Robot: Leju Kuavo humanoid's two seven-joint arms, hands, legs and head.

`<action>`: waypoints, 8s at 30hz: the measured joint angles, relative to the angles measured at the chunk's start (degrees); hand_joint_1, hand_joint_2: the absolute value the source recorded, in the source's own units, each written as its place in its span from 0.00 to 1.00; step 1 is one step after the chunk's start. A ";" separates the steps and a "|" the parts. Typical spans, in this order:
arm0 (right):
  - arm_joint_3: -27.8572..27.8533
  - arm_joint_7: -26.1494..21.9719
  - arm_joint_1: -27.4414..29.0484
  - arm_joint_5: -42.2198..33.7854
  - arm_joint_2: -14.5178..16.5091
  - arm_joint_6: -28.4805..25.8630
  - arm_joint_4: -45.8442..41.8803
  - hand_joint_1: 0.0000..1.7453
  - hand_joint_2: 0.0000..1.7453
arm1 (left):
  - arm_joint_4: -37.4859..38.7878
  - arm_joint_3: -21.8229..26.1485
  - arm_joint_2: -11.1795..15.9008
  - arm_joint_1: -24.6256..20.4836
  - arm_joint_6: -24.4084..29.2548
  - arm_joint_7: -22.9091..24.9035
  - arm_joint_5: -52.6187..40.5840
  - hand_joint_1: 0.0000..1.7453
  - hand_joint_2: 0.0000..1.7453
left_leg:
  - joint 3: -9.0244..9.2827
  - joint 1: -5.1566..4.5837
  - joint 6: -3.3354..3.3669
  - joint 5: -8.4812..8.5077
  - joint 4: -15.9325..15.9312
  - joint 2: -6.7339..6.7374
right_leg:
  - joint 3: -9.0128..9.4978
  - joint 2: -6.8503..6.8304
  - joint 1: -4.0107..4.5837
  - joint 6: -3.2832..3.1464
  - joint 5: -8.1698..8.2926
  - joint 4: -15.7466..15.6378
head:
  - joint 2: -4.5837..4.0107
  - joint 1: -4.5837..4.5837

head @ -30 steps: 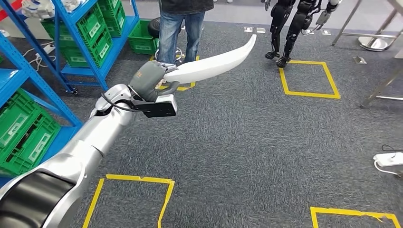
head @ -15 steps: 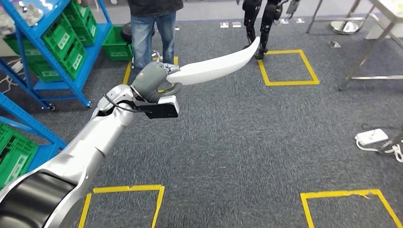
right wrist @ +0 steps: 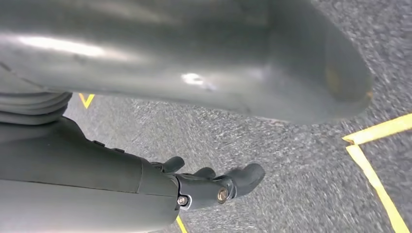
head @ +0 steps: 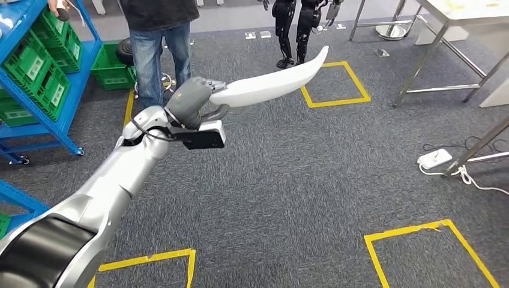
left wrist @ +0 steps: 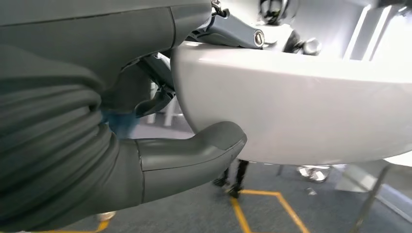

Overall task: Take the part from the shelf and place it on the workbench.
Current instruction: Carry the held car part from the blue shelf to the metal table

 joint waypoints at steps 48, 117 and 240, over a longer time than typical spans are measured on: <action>-0.40 -0.39 -0.23 0.49 0.63 -1.18 0.13 0.00 0.00 | -0.59 0.20 0.15 3.31 -0.73 -1.72 0.85 1.00 1.00 | -9.61 0.14 -3.00 -3.05 12.48 1.58 | 2.53 -1.57 -0.06 -2.08 2.37 -6.58 | 0.00 -0.22; -1.27 -0.73 0.18 0.49 1.10 -2.39 0.13 0.00 0.00 | -0.40 0.20 0.23 2.79 -0.50 -2.80 0.94 1.00 1.00 | -3.04 0.91 -2.71 0.34 4.31 -1.61 | 3.26 2.21 -0.03 -1.69 2.99 -7.23 | 0.00 0.06; -2.18 0.24 1.27 -0.90 3.33 -10.08 0.09 0.00 0.00 | -0.03 -0.07 -0.56 1.61 -2.55 -1.79 -0.38 1.00 1.00 | 3.14 -1.13 0.19 -2.55 0.40 -0.64 | -1.84 -2.18 0.41 -0.31 3.33 -5.32 | 0.00 0.23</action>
